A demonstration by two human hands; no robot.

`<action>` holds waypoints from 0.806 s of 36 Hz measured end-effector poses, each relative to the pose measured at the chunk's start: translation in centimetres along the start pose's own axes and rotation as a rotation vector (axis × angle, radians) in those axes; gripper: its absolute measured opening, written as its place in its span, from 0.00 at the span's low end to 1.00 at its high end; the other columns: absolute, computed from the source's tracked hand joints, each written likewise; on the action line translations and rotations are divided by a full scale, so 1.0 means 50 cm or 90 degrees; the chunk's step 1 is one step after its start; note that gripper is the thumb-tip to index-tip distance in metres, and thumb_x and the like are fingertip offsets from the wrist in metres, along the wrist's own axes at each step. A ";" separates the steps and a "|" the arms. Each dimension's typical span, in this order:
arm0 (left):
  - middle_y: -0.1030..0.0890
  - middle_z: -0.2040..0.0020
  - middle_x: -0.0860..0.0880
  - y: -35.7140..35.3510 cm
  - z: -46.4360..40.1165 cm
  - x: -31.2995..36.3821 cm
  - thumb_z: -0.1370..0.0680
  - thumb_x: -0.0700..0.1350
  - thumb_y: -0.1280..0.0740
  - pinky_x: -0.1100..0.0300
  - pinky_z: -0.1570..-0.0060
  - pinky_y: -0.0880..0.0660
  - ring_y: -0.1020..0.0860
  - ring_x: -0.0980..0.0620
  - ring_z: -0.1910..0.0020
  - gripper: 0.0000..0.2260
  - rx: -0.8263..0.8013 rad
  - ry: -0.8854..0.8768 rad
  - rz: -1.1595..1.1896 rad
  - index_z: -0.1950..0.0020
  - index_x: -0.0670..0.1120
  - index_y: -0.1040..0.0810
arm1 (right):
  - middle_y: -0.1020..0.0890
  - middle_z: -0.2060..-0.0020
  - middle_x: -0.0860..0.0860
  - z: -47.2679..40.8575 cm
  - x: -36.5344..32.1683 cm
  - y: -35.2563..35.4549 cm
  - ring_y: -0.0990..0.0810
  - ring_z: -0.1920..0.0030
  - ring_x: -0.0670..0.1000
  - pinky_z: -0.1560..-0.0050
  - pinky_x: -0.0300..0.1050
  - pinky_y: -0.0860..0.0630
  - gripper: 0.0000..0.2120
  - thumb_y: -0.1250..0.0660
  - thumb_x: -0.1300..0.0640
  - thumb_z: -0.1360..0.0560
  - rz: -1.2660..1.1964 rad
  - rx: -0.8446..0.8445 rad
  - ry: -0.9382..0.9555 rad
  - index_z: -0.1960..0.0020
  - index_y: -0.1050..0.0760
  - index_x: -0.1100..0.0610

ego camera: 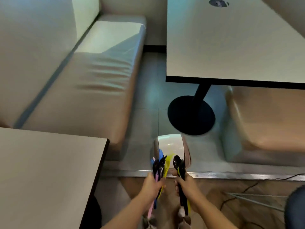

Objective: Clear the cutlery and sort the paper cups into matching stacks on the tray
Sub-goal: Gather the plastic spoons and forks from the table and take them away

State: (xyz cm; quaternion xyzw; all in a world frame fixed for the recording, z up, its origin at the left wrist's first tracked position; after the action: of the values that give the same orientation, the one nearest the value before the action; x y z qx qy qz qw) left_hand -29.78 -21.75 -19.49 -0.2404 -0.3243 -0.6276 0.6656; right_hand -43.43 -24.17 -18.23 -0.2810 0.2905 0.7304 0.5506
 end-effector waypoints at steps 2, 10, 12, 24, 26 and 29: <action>0.21 0.48 0.47 -0.027 -0.046 -0.016 0.25 0.37 0.32 0.64 0.56 0.24 0.22 0.49 0.50 0.11 -0.024 0.016 -0.010 0.49 0.48 0.30 | 0.27 0.76 0.50 -0.051 0.026 0.004 0.30 0.75 0.47 0.74 0.38 0.32 0.08 0.43 0.68 0.23 0.015 0.003 -0.024 0.56 0.28 0.58; 0.22 0.40 0.36 -0.098 -0.226 -0.063 0.24 0.34 0.35 0.60 0.52 0.23 0.23 0.40 0.41 0.17 -0.026 0.106 -0.016 0.36 0.38 0.32 | 0.25 0.73 0.47 -0.248 0.089 0.031 0.27 0.70 0.47 0.66 0.40 0.31 0.12 0.43 0.66 0.23 0.071 -0.016 -0.103 0.60 0.29 0.52; 0.20 0.43 0.39 -0.112 -0.262 -0.082 0.25 0.36 0.32 0.50 0.45 0.23 0.21 0.42 0.44 0.14 -0.026 0.143 0.004 0.42 0.40 0.30 | 0.23 0.73 0.50 -0.286 0.101 0.042 0.25 0.69 0.50 0.62 0.45 0.27 0.12 0.43 0.66 0.24 0.101 -0.037 -0.119 0.62 0.28 0.54; 0.19 0.47 0.40 -0.163 -0.446 -0.126 0.36 0.52 0.28 0.47 0.41 0.24 0.20 0.42 0.46 0.28 -0.056 0.221 -0.018 0.41 0.39 0.26 | 0.27 0.76 0.53 -0.465 0.150 0.069 0.29 0.76 0.49 0.73 0.42 0.31 0.14 0.44 0.65 0.22 0.110 -0.086 -0.237 0.66 0.29 0.59; 0.18 0.47 0.38 -0.165 -0.468 -0.135 0.37 0.52 0.29 0.45 0.41 0.25 0.20 0.41 0.46 0.21 -0.050 0.227 -0.017 0.48 0.42 0.24 | 0.27 0.75 0.55 -0.483 0.153 0.064 0.29 0.75 0.51 0.72 0.42 0.30 0.14 0.44 0.62 0.21 0.087 -0.087 -0.267 0.65 0.29 0.60; 0.18 0.47 0.37 -0.170 -0.486 -0.120 0.29 0.48 0.29 0.47 0.44 0.24 0.20 0.39 0.46 0.18 -0.041 0.226 -0.019 0.46 0.37 0.23 | 0.26 0.72 0.56 -0.508 0.156 0.059 0.28 0.71 0.53 0.65 0.47 0.28 0.13 0.43 0.60 0.21 0.071 -0.084 -0.286 0.62 0.27 0.62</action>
State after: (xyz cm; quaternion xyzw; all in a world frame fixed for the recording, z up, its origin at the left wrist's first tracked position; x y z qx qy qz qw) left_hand -35.09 -36.14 -41.02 -0.1422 -0.1853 -0.6798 0.6952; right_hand -45.81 -38.47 -40.68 -0.1303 0.1271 0.8212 0.5408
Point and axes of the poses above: each hand's wrist, its own z-axis away from the middle knuckle, its own y-axis out of the back of the hand, x = y × z, the point moved 2 cm from there along -z, towards the middle knuckle
